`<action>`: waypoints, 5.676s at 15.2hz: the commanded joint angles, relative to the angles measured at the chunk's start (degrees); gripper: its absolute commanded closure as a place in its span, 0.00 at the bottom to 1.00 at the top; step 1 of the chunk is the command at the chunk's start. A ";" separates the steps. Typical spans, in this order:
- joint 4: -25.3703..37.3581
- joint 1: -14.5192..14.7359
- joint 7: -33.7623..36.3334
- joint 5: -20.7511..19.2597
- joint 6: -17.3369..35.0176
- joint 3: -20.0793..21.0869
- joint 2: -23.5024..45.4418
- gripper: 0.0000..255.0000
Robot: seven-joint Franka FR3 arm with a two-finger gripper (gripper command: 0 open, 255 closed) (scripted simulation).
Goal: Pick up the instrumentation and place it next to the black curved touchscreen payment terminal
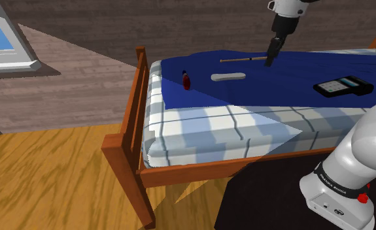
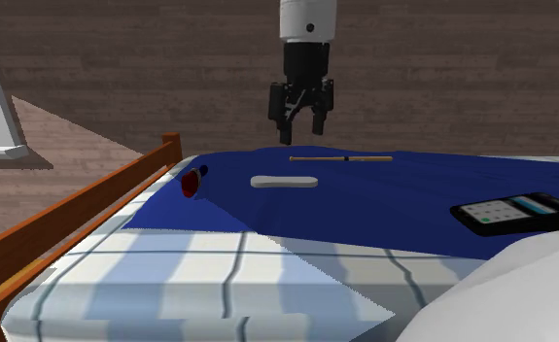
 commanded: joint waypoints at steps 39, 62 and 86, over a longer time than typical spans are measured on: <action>48.87 -3.94 -59.93 18.83 12.76 -8.98 68.15 0.00; 52.50 -3.82 -59.17 17.77 6.56 -9.60 65.46 1.00; 39.80 -3.52 -61.62 12.64 2.42 -12.76 47.98 1.00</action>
